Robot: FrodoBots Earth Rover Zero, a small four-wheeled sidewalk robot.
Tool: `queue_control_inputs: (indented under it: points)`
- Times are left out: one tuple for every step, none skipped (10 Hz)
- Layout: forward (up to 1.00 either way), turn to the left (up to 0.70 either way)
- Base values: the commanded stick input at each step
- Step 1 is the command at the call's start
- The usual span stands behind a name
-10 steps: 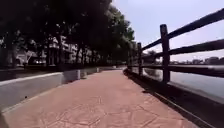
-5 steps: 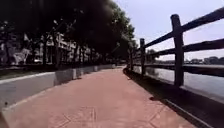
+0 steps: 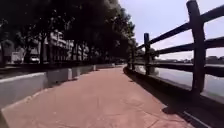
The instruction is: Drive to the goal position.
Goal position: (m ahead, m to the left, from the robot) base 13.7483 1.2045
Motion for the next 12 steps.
queue_control_inputs:
  points:
    - [1.0, 0.01]
    - [1.0, 0.01]
    - [1.0, 0.01]
    - [1.0, 0.01]
    - [1.0, 0.01]
    - [1.0, 0.01]
    - [1.0, 0.01]
    - [1.0, 0.01]
    - [1.0, 0.01]
    - [1.0, 0.01]
    - [1.0, 0.01]
    - [1.0, 0.01]
